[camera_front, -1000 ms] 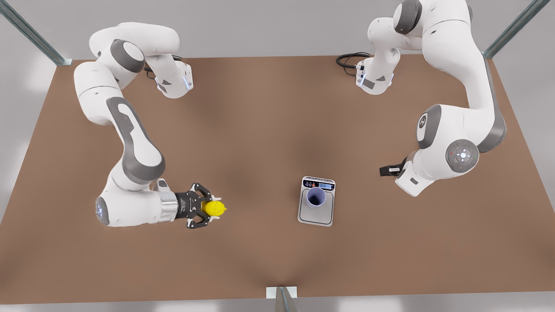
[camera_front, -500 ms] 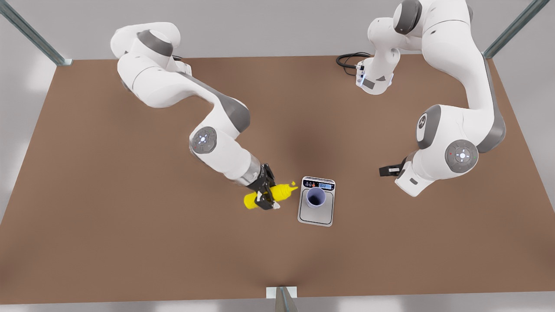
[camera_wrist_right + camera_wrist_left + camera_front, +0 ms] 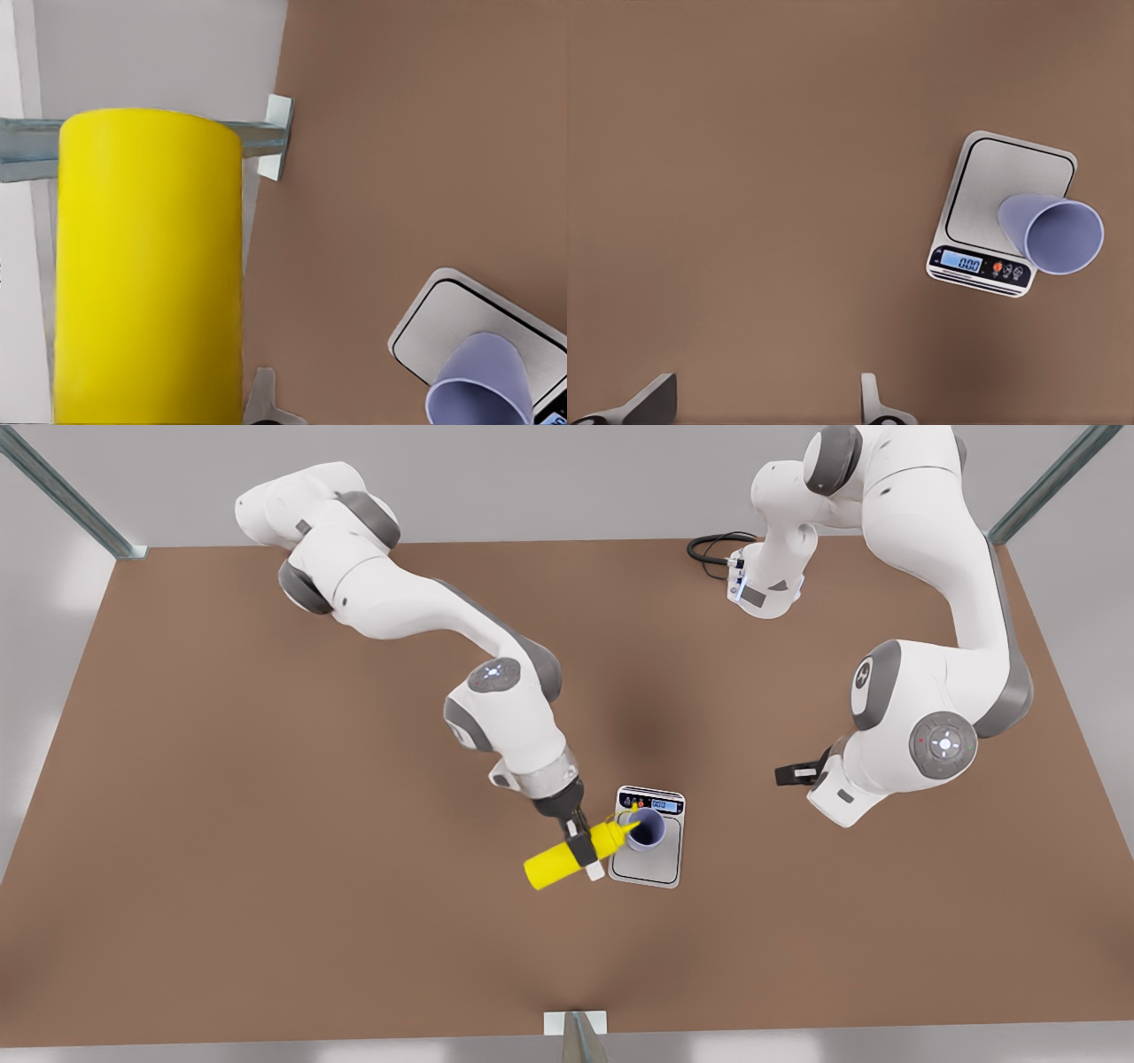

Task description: Move cup to the weight, pick up sauce bottle, pour sauce

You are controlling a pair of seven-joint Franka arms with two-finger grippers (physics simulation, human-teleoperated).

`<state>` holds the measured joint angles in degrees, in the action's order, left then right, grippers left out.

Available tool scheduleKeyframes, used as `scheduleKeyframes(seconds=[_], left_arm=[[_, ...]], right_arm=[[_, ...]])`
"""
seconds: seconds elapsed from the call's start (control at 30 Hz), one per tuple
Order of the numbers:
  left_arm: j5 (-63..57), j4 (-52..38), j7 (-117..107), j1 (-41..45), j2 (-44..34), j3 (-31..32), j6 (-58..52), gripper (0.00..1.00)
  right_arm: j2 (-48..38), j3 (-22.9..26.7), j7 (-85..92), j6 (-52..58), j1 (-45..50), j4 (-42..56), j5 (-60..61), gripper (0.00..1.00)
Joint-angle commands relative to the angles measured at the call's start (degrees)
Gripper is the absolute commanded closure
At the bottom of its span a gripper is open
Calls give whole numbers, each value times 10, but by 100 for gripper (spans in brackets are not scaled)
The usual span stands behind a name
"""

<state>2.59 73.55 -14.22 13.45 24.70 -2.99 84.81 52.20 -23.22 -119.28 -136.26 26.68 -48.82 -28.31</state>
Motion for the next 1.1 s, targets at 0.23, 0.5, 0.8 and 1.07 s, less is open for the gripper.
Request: scheduleKeyframes(seconds=[0.23, 0.5, 0.8, 1.07], left_arm=[[0, 1, -1, 0, 0, 0, 0, 0], [0, 2, 0, 0, 4, 0, 1, 0], [1, 1, 2, 0, 8, -9, 1, 0], [1, 1, 5, 0, 8, -9, 0, 0]], right_arm=[[16, 73, 80, -30, 50, -5, -92, 79], [28, 88, 177, -29, 51, -10, -95, 79], [82, 103, 202, -83, 71, -16, -158, 79], [124, 130, 201, -162, 95, -13, -178, 79]])
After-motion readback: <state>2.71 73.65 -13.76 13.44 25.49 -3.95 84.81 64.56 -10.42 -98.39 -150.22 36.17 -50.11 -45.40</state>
